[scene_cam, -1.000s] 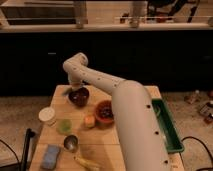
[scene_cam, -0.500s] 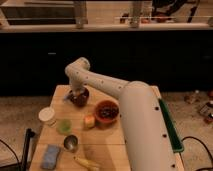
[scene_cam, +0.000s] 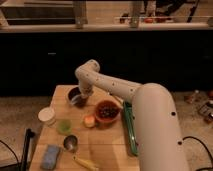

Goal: Wipe purple bowl with towel

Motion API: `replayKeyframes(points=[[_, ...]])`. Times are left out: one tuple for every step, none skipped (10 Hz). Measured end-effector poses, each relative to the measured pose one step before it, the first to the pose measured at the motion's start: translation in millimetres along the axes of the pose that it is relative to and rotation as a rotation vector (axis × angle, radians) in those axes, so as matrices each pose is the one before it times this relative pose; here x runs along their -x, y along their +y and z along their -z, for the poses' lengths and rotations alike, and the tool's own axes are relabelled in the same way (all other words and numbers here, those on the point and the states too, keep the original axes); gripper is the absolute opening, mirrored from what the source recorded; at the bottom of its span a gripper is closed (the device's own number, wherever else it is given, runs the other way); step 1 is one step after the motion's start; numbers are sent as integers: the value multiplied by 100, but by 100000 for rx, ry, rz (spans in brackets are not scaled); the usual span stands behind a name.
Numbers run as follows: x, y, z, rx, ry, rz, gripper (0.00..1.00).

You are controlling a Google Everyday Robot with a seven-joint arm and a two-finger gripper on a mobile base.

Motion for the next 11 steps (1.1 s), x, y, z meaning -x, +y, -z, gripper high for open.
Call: replayKeyframes(points=[[-511,-564,95,-483,544,-1776,0],[-547,-537,2,75,520,-1743,0],[-293,-938,83,-958,745,-826,0],[140,-680,-25,-541,-4,-192,0],[307,-881,-20,-795,-72,79,0],[500,-681,-168,-216,-166,434,0],[641,-311,-174,74,-377,778,0],[1225,-420,-363,185,-529,1868,0],[1051,-198,-412,534,-496,1816,0],[1279,-155,-400,679,-669,2474,0],[747,129,-227,714,-954,1588,0]])
